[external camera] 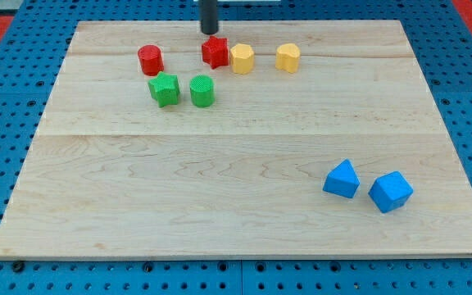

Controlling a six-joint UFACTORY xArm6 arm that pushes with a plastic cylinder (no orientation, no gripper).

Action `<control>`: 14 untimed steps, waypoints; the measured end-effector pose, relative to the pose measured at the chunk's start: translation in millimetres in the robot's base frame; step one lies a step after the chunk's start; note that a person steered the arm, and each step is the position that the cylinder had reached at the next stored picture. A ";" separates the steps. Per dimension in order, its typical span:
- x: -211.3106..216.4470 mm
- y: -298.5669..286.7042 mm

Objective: Push the red star towards the blue triangle

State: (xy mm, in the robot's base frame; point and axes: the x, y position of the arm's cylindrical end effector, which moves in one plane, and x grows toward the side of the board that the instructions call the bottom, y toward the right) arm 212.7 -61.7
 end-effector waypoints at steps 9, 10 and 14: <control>117.8 137.7; 121.5 153.1; 153.2 173.5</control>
State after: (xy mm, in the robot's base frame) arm 365.9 111.8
